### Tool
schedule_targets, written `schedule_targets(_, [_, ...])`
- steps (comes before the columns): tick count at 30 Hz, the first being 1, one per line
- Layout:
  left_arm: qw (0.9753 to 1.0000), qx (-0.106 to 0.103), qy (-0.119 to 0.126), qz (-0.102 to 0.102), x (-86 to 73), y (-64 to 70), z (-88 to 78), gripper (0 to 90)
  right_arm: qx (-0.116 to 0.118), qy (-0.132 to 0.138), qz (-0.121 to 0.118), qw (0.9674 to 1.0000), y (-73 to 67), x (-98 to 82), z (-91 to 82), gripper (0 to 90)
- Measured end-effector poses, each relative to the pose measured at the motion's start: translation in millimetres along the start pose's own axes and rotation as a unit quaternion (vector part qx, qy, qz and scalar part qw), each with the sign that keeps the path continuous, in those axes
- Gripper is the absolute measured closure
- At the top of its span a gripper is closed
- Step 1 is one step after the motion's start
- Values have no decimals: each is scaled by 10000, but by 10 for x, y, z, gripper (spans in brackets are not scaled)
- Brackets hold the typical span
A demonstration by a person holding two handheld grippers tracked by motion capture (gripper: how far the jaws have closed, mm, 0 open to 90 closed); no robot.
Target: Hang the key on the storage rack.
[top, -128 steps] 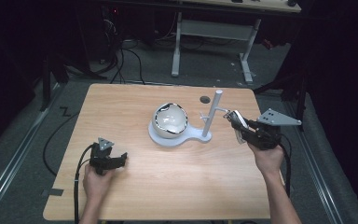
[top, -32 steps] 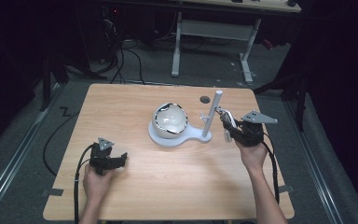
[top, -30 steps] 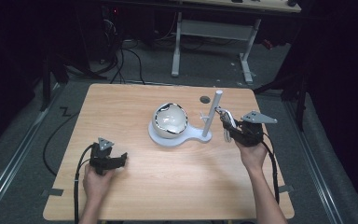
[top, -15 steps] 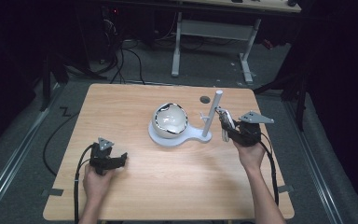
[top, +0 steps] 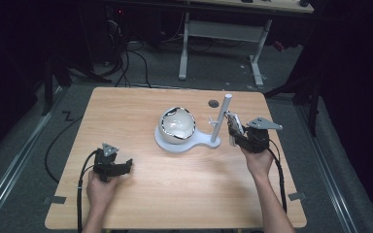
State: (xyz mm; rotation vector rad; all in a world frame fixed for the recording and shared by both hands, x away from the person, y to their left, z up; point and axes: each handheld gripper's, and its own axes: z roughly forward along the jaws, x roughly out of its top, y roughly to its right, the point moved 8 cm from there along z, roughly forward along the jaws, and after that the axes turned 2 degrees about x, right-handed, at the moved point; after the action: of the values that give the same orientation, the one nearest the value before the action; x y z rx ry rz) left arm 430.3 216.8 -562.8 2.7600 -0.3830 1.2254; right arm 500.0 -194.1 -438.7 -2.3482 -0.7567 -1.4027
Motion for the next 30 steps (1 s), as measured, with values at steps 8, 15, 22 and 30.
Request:
schedule_targets(8, [10000, 0, -1, 1, 0, 0, 0, 189, -28, -69, 19, 10000, -5, -36, 34, 583])
schedule_targets(15, [10000, -3, -4, 6, -1, 0, -1, 188, -89, -102, 30, 9999, 0, -49, 41, 547])
schedule_targets(22, [10000, -3, -3, 6, -1, 1, -1, 188, -194, -57, 110, 9997, 36, -89, 27, 500])
schedule_targets(30, [10000, -3, -2, 7, 0, 1, 0, 188, -180, -91, 177, 9996, 58, -140, 10, 450])
